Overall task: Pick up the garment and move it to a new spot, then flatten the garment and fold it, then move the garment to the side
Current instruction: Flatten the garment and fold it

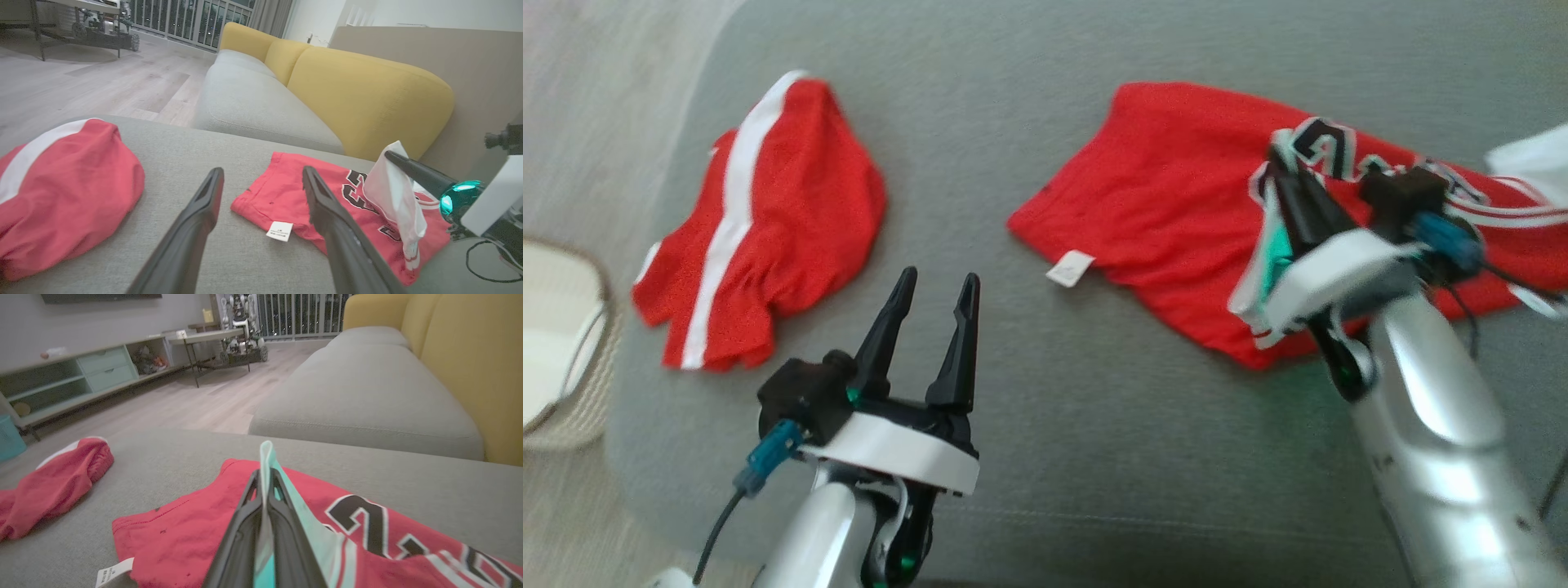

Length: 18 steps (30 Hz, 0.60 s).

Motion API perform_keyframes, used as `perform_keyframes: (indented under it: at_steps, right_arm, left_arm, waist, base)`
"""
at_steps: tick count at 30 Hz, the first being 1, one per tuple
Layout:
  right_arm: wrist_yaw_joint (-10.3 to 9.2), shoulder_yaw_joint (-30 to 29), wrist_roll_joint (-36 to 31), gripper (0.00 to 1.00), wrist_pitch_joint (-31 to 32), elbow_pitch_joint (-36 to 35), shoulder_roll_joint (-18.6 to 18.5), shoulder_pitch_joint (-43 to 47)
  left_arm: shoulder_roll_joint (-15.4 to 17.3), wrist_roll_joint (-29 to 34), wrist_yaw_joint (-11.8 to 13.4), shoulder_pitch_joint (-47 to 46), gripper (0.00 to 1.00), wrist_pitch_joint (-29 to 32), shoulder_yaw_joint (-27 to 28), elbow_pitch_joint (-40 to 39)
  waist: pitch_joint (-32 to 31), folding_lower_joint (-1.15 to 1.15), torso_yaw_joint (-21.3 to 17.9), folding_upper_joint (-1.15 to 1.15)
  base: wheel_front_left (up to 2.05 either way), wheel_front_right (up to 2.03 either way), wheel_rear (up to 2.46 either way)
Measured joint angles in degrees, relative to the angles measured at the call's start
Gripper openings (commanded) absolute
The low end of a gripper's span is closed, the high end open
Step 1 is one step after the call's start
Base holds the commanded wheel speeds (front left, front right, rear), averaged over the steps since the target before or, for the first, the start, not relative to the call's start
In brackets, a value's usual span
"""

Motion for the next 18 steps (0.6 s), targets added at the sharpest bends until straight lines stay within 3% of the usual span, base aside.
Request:
perform_keyframes:
  at_steps: [5, 10, 13, 18]
  right_arm:
    - [0.0, -7.82, 1.25, 0.0, 1.57, -12.7, 0.0, 10.42]
    - [0.0, -15.7, 2.02, 0.0, 7.23, -24.85, 0.21, 19.9]
    - [0.0, -20.16, 4.66, 0.0, 11.56, -28.71, 0.42, 24.28]
    - [0.0, -22.82, 7.06, 0.0, 15.79, -31.03, 1.02, 30.8]
  left_arm:
    - [-0.02, 0.7, -0.02, 1.52, 1.0, 0.0, 0.73, 0.01]
    - [0.0, 1.01, 0.01, 2.3, 1.0, 0.0, 1.49, 0.0]
    - [0.0, 1.05, -0.05, 3.02, 1.0, 0.0, 1.47, 0.0]
    - [0.0, 1.51, -0.23, 3.5, 1.0, 0.0, 1.54, 0.29]
  waist:
    - [-2.34, 0.0, -4.29, 0.0]
    - [-4.52, 0.0, -8.74, 0.0]
    - [-5.56, 0.0, -11.21, 0.0]
    - [-6.66, 0.0, -14.42, 0.0]
  base:
    - [0.0, 0.0, 0.0]
    - [0.0, 0.0, 0.0]
    - [0.0, 0.0, 0.0]
    - [0.0, 0.0, 0.0]
